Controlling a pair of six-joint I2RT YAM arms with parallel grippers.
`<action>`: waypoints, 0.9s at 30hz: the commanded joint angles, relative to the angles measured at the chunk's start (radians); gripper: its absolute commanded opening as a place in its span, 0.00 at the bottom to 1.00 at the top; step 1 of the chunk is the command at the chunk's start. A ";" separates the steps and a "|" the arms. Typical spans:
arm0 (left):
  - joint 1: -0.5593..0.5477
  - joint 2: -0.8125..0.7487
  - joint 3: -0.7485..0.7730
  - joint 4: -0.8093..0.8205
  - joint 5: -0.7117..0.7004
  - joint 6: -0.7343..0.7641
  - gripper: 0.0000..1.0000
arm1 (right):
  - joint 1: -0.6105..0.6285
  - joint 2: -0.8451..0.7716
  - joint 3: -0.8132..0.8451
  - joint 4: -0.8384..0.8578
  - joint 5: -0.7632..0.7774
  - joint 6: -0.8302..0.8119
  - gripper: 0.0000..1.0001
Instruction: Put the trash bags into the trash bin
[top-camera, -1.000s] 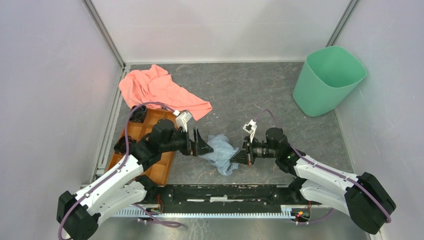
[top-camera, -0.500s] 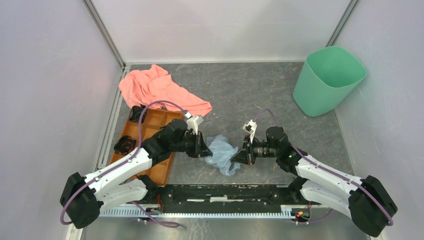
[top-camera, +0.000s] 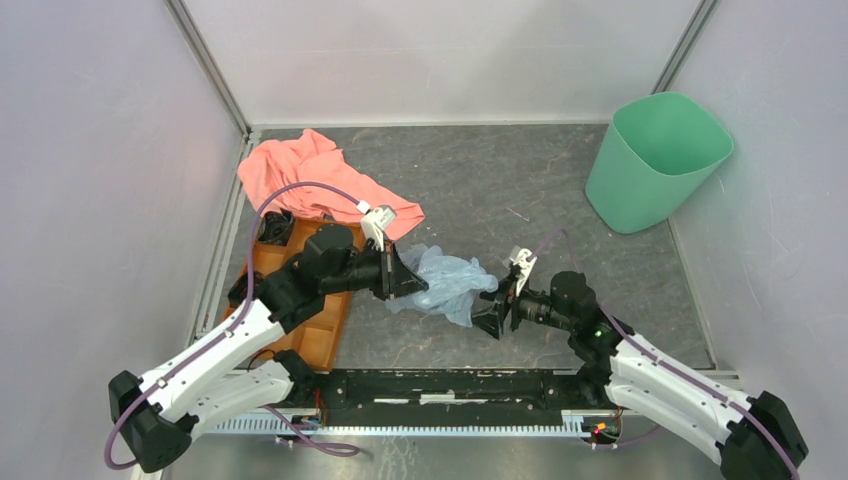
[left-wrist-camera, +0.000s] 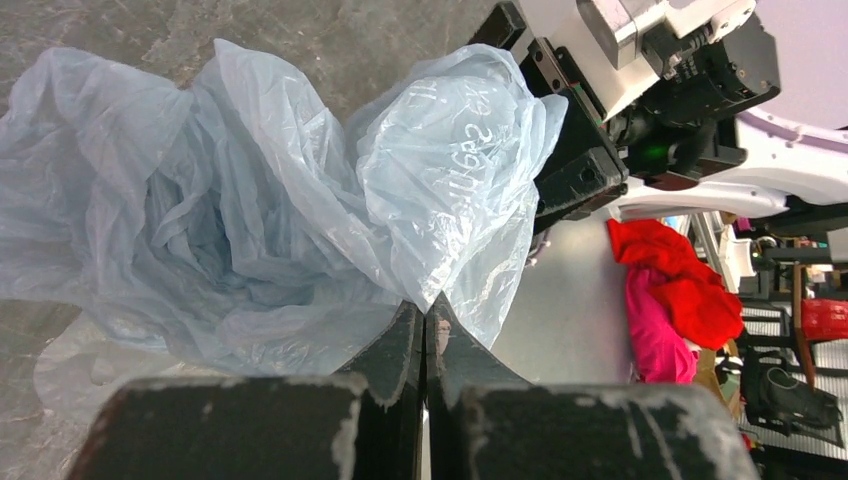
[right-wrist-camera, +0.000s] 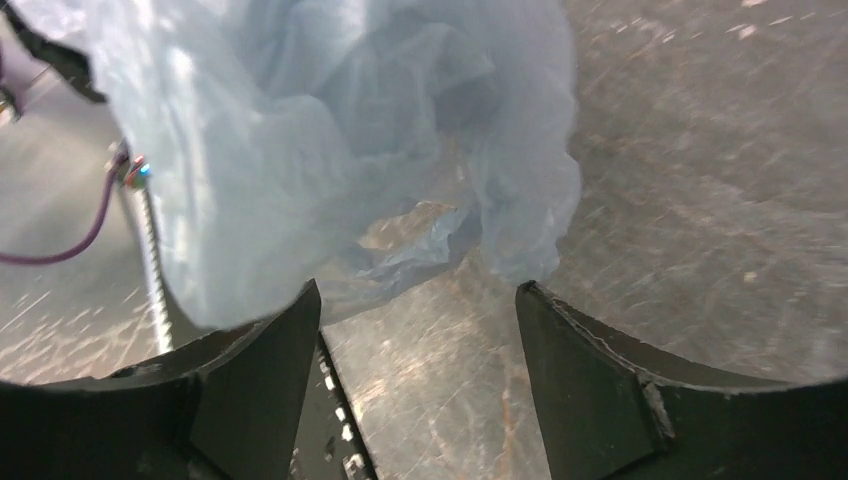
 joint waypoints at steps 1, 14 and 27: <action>-0.003 -0.027 0.051 0.014 0.064 -0.056 0.02 | 0.000 -0.072 -0.044 0.187 0.180 0.047 0.82; -0.003 -0.120 -0.013 0.115 0.192 -0.127 0.02 | -0.006 -0.163 -0.122 0.384 0.219 0.028 0.89; -0.003 -0.205 -0.019 0.144 0.300 -0.118 0.02 | -0.010 -0.131 -0.130 0.506 0.231 0.098 0.00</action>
